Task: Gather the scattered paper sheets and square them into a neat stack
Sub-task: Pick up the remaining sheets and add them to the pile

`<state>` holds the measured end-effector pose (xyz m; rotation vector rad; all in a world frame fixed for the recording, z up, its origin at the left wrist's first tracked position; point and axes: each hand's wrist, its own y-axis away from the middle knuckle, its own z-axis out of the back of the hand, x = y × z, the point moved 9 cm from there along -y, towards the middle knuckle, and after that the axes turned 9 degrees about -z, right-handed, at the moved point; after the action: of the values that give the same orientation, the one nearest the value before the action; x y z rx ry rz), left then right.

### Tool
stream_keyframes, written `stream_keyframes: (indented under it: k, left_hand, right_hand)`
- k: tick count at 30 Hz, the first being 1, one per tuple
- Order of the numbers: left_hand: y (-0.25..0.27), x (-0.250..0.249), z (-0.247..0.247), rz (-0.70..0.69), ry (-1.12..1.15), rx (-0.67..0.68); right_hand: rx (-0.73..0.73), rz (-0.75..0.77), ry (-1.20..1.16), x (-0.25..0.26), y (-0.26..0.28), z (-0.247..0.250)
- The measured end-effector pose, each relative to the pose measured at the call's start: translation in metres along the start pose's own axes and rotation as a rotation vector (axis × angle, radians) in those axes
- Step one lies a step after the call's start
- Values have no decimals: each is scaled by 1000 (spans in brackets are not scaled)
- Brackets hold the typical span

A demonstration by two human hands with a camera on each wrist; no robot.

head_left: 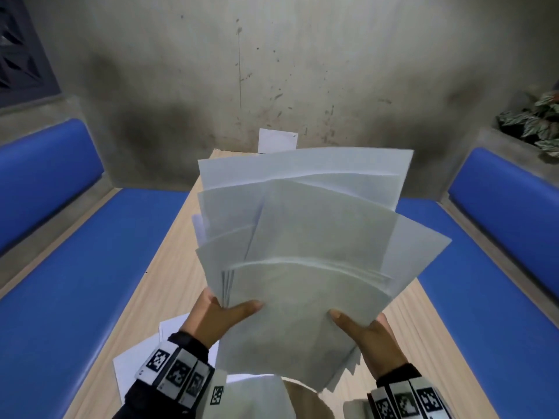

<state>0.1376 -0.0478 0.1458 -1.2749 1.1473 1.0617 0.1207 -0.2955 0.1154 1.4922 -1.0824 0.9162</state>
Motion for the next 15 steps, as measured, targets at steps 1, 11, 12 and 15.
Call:
stream_keyframes:
  k: [1,11,12,15]
  left_hand:
    - [1,0,2,13,8,12]
    - [9,27,18,109,-65,48]
    - [10,29,17,105,-74,36]
    - [13,30,15,81,-56,1]
  right_hand:
    - [36,-6,12,1,1,-3]
    - [131,88,-17,6,3,-22]
    - [123,84,-2,4,2,-25]
    - [100,92,-13,4,-1,-29]
